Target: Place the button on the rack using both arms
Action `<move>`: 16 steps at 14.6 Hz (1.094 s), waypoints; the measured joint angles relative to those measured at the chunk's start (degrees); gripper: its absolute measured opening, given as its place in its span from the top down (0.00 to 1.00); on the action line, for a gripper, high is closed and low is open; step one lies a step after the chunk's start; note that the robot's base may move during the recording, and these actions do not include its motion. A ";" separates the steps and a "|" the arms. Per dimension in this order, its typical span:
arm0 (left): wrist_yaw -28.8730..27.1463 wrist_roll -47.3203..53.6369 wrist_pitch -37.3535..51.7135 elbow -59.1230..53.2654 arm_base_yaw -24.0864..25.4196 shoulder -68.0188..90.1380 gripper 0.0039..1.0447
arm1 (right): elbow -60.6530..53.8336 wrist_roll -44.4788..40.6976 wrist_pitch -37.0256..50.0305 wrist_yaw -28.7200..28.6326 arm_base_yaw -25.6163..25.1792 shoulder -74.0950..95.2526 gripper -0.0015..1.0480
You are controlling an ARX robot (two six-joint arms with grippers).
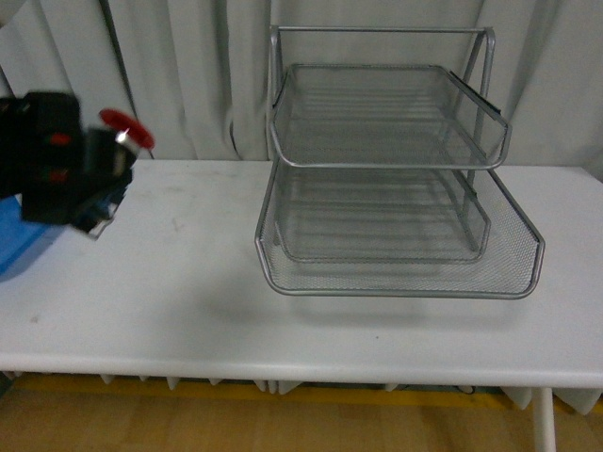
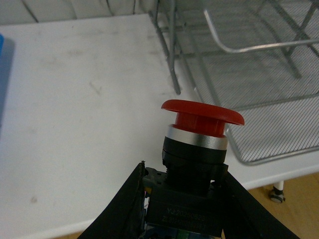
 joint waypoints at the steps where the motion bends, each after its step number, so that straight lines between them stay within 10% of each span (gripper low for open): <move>1: -0.68 0.28 -0.37 2.58 -1.97 1.68 0.66 | 0.00 0.00 -0.02 0.00 0.00 0.00 0.06; 16: -1.09 7.10 -12.94 39.30 -23.04 34.95 0.66 | 0.00 0.00 0.00 -0.02 0.00 0.00 0.06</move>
